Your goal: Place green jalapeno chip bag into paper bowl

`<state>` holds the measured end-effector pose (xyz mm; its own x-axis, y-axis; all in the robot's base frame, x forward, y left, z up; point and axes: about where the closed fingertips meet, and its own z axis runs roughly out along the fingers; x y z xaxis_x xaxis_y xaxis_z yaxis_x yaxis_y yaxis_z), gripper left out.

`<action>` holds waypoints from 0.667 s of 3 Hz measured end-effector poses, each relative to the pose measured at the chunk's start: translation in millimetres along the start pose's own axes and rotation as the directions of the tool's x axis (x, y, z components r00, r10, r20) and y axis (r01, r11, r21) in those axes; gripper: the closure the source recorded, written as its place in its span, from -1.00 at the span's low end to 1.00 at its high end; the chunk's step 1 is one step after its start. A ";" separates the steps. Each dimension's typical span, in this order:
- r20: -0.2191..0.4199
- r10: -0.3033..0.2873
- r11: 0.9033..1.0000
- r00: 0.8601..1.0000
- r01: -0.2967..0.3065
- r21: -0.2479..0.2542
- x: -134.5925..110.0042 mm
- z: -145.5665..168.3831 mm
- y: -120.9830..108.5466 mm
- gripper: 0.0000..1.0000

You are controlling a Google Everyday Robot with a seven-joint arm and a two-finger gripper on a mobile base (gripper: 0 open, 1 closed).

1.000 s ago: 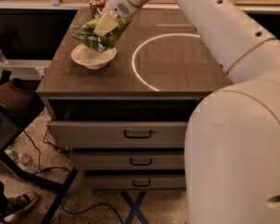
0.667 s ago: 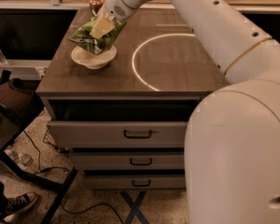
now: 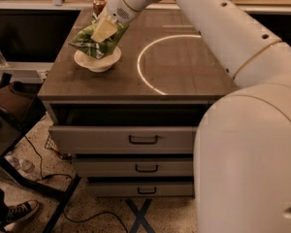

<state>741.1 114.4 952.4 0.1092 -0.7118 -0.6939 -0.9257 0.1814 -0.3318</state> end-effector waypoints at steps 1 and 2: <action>0.000 0.000 1.000 1.000 0.000 -0.005 0.1 3.3 1.4 0.17; -0.001 0.000 1.000 1.000 0.000 -0.013 0.2 7.8 3.4 -0.45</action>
Offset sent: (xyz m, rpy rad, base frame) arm -0.0001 0.0022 -0.0024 -0.0010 0.0034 0.0032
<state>740.8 120.1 946.1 0.1091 -0.7126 -0.6930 -0.9302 0.1726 -0.3240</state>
